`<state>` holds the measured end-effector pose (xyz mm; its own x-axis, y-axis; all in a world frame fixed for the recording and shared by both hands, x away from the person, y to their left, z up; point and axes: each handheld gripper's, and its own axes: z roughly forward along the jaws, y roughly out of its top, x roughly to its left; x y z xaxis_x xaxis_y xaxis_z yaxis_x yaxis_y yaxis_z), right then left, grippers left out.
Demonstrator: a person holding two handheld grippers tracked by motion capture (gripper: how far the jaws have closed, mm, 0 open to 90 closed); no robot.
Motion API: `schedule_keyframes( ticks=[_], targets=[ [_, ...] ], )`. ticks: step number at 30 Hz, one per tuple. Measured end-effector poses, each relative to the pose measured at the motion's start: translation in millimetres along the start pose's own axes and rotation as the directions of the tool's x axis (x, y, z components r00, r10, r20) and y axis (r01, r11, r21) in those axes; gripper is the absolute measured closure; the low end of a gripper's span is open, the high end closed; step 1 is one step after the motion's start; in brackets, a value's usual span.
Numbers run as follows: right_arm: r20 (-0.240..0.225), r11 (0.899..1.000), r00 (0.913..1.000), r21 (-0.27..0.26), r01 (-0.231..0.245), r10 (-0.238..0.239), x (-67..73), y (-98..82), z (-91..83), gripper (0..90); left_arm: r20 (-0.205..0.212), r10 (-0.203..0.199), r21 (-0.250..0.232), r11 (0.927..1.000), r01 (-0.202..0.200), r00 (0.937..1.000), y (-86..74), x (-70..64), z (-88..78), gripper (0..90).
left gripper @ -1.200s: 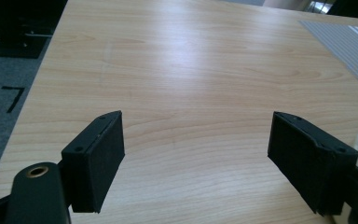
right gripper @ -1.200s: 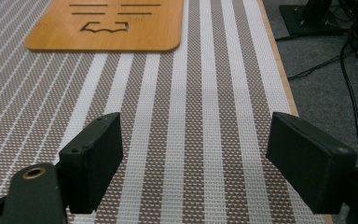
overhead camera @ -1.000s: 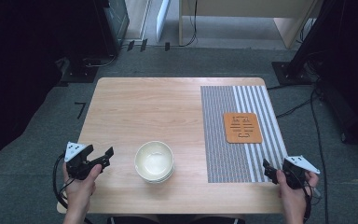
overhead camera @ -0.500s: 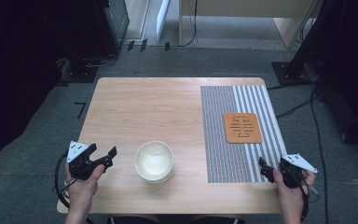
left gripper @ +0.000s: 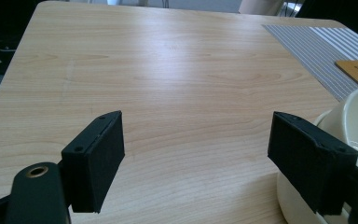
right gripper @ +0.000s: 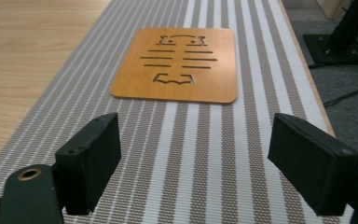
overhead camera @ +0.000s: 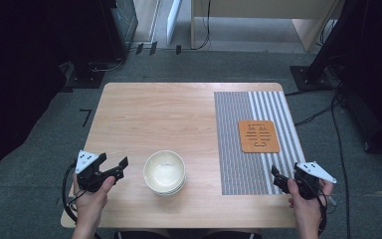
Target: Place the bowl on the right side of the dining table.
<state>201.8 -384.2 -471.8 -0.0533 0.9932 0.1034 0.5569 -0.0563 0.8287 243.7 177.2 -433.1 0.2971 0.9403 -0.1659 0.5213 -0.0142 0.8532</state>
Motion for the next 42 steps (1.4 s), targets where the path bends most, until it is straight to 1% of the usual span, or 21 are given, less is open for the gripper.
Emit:
schedule_keyframes(
  ticks=[2, 7, 11, 17, 21, 29, 35, 37, 39, 40, 42],
  targets=[
    [-0.018, 1.0, 0.9998, -0.006, -0.009, 0.009, 3.2, 2.7, -2.0, 17.0, 0.005, 0.004, 0.001, 1.0, -0.004, 1.0, 0.0, -2.4, 0.2, 18.3],
    [-0.036, 1.0, 0.9992, -0.022, 0.018, -0.019, 13.9, 10.3, -6.1, 17.7, 0.009, 0.012, 0.0, 0.9999, -0.012, 0.9999, 0.1, -7.1, 1.1, 18.3],
    [-0.04, 0.999, 0.9989, -0.021, 0.026, -0.026, 20.0, 12.6, -7.0, 17.8, 0.013, 0.014, 0.001, 0.9999, -0.014, 0.9998, 0.6, -9.2, 1.9, 18.3],
    [-0.05, 0.999, 0.9986, -0.035, 0.013, -0.014, 27.3, 17.9, -11.4, 18.5, 0.024, 0.02, 0.001, 0.9998, -0.02, 0.9995, 0.2, -14.8, 1.0, 18.3],
    [-0.064, 0.999, 0.9976, -0.045, 0.022, -0.025, 35.8, 21.9, -13.5, 18.4, 0.031, 0.027, -0.002, 0.9996, -0.027, 0.9992, 1.2, -19.4, 0.0, 18.3],
    [-0.087, 0.998, 0.9956, -0.046, 0.031, -0.035, 47.3, 24.3, -15.1, 18.7, 0.052, 0.042, -0.006, 0.9991, -0.042, 0.9977, 2.7, -26.6, -0.3, 18.3],
    [-0.1, 0.997, 0.9937, -0.054, 0.046, -0.051, 56.3, 31.9, -15.7, 18.8, 0.068, 0.055, 0.004, 0.9985, -0.055, 0.9962, 4.7, -30.2, 2.0, 17.8],
    [-0.108, 0.997, 0.9925, -0.054, 0.051, -0.057, 59.5, 35.9, -13.9, 18.9, 0.103, 0.055, 0.009, 0.9984, -0.056, 0.9932, 8.6, -28.8, 2.9, 17.0],
    [-0.112, 0.997, 0.9918, -0.056, 0.055, -0.061, 62.5, 41.0, -11.7, 18.9, 0.117, 0.068, 0.006, 0.9976, -0.069, 0.9909, 13.4, -27.9, 2.8, 16.9],
    [-0.117, 0.997, 0.9918, -0.067, 0.046, -0.053, 64.4, 44.4, -10.7, 19.5, 0.125, 0.067, 0.004, 0.9976, -0.068, 0.9899, 15.2, -27.3, 2.6, 16.9],
    [-0.125, 0.996, 0.9906, -0.077, 0.045, -0.054, 68.4, 49.6, -9.8, 19.4, 0.129, 0.064, 0.002, 0.9979, -0.065, 0.9896, 17.4, -26.8, 2.5, 16.9]
  ],
)
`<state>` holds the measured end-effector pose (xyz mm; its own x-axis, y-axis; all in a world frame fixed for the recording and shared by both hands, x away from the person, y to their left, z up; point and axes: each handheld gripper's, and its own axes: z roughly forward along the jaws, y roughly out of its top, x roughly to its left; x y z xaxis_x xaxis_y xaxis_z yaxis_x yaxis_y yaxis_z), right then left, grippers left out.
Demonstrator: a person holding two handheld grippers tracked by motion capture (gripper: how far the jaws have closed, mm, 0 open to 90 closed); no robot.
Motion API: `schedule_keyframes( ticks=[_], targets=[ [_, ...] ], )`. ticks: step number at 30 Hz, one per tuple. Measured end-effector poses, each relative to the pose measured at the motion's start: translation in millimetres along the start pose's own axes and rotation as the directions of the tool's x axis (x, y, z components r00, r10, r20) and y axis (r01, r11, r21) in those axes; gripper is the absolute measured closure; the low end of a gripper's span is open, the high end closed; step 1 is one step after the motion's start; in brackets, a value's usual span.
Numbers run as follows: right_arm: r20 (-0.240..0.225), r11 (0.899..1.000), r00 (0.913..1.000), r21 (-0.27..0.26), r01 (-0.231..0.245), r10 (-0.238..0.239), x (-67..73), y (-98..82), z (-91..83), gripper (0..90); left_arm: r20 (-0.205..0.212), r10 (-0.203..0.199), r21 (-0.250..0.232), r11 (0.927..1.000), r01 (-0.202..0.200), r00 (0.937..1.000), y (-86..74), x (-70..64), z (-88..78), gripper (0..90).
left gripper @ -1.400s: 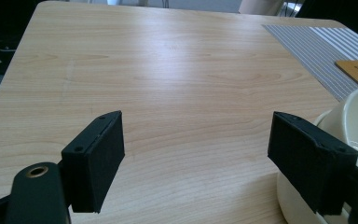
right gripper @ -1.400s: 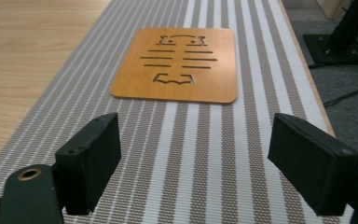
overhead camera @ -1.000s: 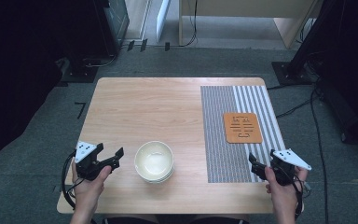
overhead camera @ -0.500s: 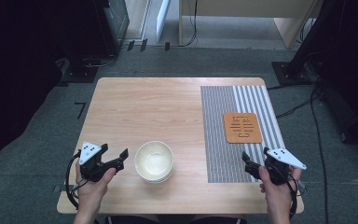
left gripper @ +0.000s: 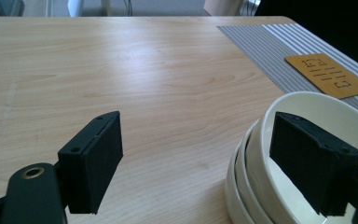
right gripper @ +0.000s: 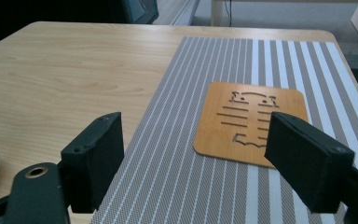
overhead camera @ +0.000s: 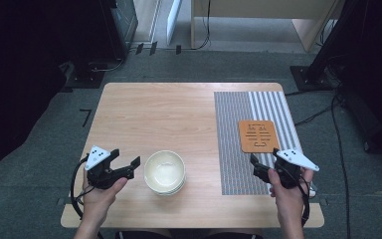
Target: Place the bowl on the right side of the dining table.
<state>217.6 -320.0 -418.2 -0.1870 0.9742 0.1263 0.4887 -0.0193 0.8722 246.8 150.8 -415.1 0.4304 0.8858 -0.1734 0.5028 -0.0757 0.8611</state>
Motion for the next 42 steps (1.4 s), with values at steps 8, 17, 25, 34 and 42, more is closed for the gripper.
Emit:
schedule_keyframes(
  ticks=[8, 17, 25, 34, 42],
  targets=[
    [-0.02, 0.999, 0.9992, -0.005, 0.034, -0.034, 12.1, 12.3, 5.9, 19.3, 0.003, 0.012, -0.009, 0.9999, -0.012, 0.9999, 12.0, 2.5, 0.6, 16.9],
    [-0.04, 0.999, 0.9979, -0.008, 0.05, -0.05, 20.4, 18.8, 18.5, 19.4, 0.003, 0.002, -0.035, 0.9994, -0.002, 1.0, 17.9, 0.7, -0.7, 16.9],
    [-0.067, 0.998, 0.9955, -0.004, 0.067, -0.067, 29.9, 21.9, 31.1, 19.4, 0.023, 0.029, -0.034, 0.999, -0.028, 0.9993, 17.6, -11.4, 1.8, 17.0],
    [-0.133, 0.998, 0.9889, 0.002, 0.067, -0.066, 51.7, 17.1, 39.0, 19.6, 0.068, 0.035, -0.017, 0.9993, -0.034, 0.9971, 7.6, -22.2, 5.0, 17.3],
    [-0.163, 0.998, 0.9847, -0.017, 0.06, -0.062, 68.8, 17.5, 35.8, 19.8, 0.077, 0.053, 0.014, 0.9984, -0.055, 0.9956, 2.1, -29.3, 11.5, 18.4]
  ],
)
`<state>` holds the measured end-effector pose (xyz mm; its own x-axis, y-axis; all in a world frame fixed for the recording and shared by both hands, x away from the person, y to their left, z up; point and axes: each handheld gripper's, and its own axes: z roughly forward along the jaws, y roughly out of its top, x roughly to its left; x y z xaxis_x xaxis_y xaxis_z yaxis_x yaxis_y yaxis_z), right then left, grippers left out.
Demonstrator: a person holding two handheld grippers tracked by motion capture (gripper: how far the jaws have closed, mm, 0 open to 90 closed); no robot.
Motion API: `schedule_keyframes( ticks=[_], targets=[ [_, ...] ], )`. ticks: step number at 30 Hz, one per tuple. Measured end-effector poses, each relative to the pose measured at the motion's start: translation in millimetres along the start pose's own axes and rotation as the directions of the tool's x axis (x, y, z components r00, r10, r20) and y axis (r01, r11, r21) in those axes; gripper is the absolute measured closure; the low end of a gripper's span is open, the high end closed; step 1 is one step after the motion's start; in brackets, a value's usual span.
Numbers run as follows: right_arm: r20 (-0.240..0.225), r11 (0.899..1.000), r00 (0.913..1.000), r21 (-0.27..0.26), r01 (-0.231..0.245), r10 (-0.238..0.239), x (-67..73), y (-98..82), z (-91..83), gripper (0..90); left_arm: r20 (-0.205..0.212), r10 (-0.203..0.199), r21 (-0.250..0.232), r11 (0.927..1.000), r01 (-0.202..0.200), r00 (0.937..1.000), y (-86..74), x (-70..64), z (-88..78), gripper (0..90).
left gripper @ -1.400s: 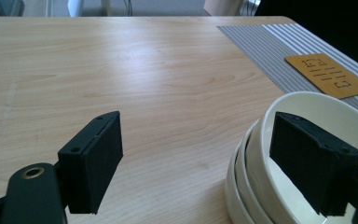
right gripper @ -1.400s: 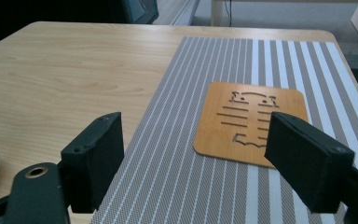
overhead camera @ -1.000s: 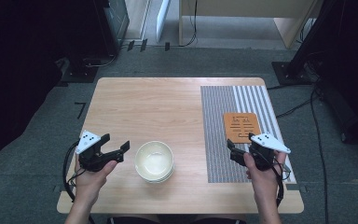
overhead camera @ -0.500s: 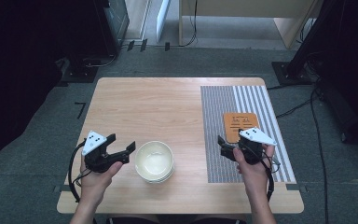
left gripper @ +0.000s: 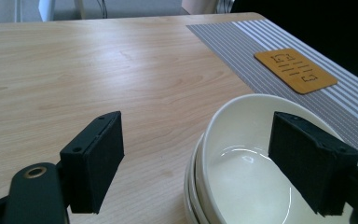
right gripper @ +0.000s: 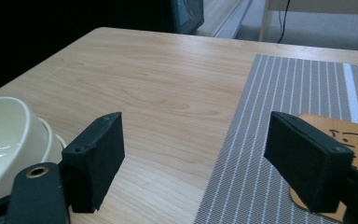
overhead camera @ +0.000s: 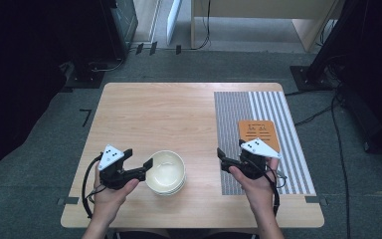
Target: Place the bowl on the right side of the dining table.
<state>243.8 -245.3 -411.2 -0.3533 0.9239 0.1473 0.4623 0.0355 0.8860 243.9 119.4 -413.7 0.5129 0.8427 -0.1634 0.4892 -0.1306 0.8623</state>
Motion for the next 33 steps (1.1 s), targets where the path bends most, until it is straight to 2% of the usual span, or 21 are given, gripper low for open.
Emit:
schedule_keyframes(
  ticks=[2, 7, 10, 15, 17, 19, 25, 27, 28, 30, 33],
  targets=[
    [-0.012, 1.0, 0.9999, -0.005, -0.007, 0.007, 2.6, 0.0, 0.2, 19.7, -0.003, 0.01, 0.0, 1.0, -0.01, 0.9999, -1.5, -2.0, 1.4, 23.8],
    [-0.039, 1.0, 0.9992, -0.006, 0.007, -0.007, 10.1, -1.3, 3.4, 19.7, -0.004, 0.029, 0.014, 0.9995, -0.029, 0.9996, -4.2, -5.7, 5.2, 25.5],
    [-0.057, 1.0, 0.9983, -0.015, 0.013, -0.014, 16.0, -2.8, 5.1, 25.4, -0.007, 0.047, 0.019, 0.9987, -0.047, 0.9989, -6.2, -8.6, 7.3, 31.0],
    [-0.103, 0.999, 0.9944, -0.034, -0.027, 0.023, 18.5, -5.0, 6.3, 41.2, -0.014, 0.063, 0.035, 0.9974, -0.062, 0.9979, -7.6, -10.3, 9.8, 38.8],
    [-0.138, 0.997, 0.9896, -0.056, -0.048, 0.04, 18.6, -6.8, 7.9, 42.9, -0.016, 0.063, 0.044, 0.9971, -0.062, 0.9979, -8.3, -10.6, 11.4, 41.1],
    [-0.147, 0.996, 0.9883, -0.074, -0.049, 0.038, 19.7, -9.2, 10.0, 44.8, -0.017, 0.066, 0.05, 0.9966, -0.065, 0.9977, -9.1, -10.7, 12.9, 44.3],
    [-0.144, 0.998, 0.9895, -0.05, -0.024, 0.016, 26.7, -12.2, 14.3, 42.4, -0.011, 0.062, 0.068, 0.9958, -0.061, 0.998, -10.2, -7.9, 15.0, 48.4],
    [-0.163, 0.999, 0.9861, -0.001, -0.034, 0.033, 29.7, -12.6, 15.5, 40.1, -0.002, 0.048, 0.06, 0.9971, -0.048, 0.9988, -10.1, -6.4, 14.2, 48.0],
    [-0.157, 0.999, 0.987, 0.027, -0.032, 0.036, 31.6, -13.2, 16.6, 39.2, 0.002, 0.046, 0.057, 0.9973, -0.046, 0.9989, -9.6, -5.2, 13.7, 50.1],
    [-0.162, 0.999, 0.9865, 0.039, -0.019, 0.026, 34.6, -14.8, 18.4, 43.1, 0.016, 0.044, 0.054, 0.9975, -0.045, 0.9989, -9.2, -4.2, 13.2, 52.3],
    [-0.179, 0.999, 0.9833, 0.034, -0.026, 0.032, 38.5, -16.2, 19.8, 45.2, 0.01, 0.066, 0.059, 0.9961, -0.066, 0.9978, -10.8, -5.4, 14.1, 55.2]
  ],
)
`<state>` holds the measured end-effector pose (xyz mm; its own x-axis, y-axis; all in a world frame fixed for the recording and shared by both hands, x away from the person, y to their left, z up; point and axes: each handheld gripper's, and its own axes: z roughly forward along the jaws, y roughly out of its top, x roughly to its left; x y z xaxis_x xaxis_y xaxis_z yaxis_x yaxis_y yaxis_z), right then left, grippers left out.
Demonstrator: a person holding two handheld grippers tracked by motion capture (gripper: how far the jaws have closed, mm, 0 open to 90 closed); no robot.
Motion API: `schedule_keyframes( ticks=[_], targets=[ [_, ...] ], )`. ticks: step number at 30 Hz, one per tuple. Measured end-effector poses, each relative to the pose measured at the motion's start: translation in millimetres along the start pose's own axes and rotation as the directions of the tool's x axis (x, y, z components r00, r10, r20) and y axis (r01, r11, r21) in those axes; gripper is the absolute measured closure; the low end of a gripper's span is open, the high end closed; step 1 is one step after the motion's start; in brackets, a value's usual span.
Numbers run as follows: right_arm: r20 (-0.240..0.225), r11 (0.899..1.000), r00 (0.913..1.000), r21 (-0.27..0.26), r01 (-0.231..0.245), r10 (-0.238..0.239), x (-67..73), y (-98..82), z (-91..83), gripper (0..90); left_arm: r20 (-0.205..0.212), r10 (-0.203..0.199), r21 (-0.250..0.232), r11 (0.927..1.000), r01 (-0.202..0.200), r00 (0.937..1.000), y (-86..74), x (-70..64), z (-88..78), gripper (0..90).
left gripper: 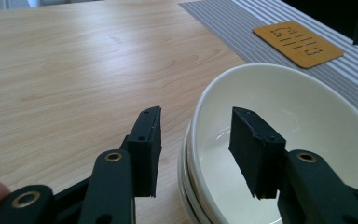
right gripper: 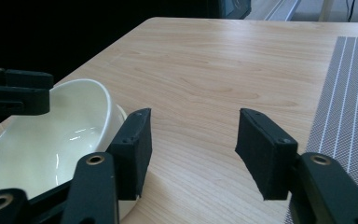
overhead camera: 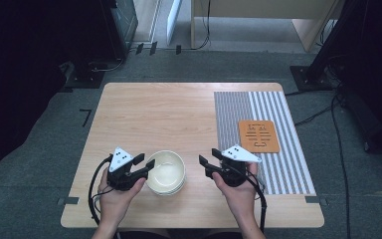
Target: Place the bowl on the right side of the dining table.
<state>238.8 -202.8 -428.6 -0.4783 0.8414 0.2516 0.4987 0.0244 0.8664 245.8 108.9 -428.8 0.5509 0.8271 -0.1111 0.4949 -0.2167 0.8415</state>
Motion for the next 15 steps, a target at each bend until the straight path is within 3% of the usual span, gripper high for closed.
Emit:
schedule_keyframes(
  ticks=[3, 4, 9, 13, 15],
  targets=[
    [0.007, 1.0, 0.9997, 0.004, 0.023, -0.023, 8.1, -1.2, 2.3, 37.8, -0.014, 0.013, 0.01, 0.9999, -0.013, 0.9998, -1.5, -2.0, 2.5, 58.9],
    [0.014, 1.0, 0.9995, 0.006, 0.029, -0.03, 10.4, -1.6, 2.8, 37.9, -0.004, 0.012, 0.008, 0.9999, -0.012, 0.9999, -2.1, -1.7, 2.9, 59.6],
    [0.033, 0.998, 0.9977, 0.016, 0.059, -0.06, 20.9, -3.5, 7.4, 44.1, -0.028, 0.032, 0.022, 0.9993, -0.031, 0.9991, -3.7, -4.1, 6.5, 61.5],
    [-0.042, 0.999, 0.9988, 0.016, 0.027, -0.027, 19.4, -4.9, 9.6, 59.5, -0.036, 0.054, 0.035, 0.998, -0.052, 0.9979, -2.9, -6.0, 8.2, 64.5],
    [-0.088, 1.0, 0.9961, 0.007, 0.01, -0.009, 19.4, -4.4, 10.3, 62.5, -0.036, 0.059, 0.046, 0.9973, -0.058, 0.9976, -1.3, -6.0, 8.8, 65.0]
  ],
)
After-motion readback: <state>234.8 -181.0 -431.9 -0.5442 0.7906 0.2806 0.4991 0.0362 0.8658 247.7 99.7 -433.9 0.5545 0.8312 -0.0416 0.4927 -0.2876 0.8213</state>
